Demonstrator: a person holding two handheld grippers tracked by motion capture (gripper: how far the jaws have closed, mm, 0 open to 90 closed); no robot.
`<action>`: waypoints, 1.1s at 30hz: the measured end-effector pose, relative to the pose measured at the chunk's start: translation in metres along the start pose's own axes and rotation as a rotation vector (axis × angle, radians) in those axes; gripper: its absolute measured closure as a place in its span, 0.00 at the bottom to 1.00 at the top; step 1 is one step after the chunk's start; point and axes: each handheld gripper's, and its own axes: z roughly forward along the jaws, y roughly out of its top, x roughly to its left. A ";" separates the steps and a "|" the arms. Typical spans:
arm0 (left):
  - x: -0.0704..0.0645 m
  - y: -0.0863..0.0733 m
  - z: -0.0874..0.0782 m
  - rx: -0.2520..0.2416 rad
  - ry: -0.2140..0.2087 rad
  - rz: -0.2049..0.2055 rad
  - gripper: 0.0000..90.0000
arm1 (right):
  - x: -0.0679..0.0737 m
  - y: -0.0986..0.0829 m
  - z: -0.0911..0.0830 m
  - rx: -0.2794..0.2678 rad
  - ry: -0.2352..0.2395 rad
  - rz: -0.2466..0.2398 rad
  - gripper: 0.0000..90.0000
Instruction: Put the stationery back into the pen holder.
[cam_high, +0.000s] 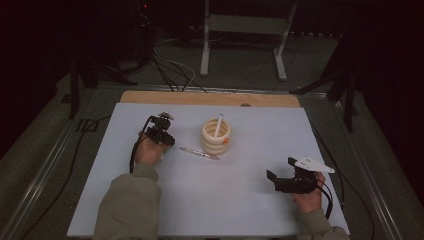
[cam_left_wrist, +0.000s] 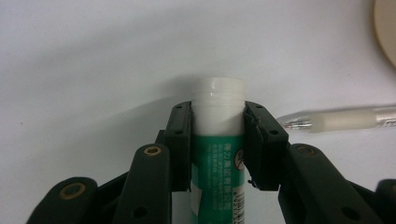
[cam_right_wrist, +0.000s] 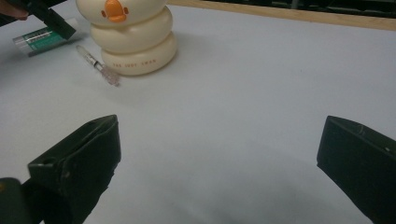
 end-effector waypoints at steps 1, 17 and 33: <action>0.000 0.000 -0.001 -0.004 0.000 -0.001 0.74 | 0.000 0.000 0.000 0.000 0.000 0.001 0.00; -0.005 0.005 -0.021 -0.096 -0.026 -0.006 0.74 | 0.000 0.000 0.000 0.003 -0.001 0.002 0.00; -0.014 0.012 -0.040 -0.194 -0.065 0.002 0.74 | 0.000 0.000 0.000 0.007 -0.003 0.004 0.00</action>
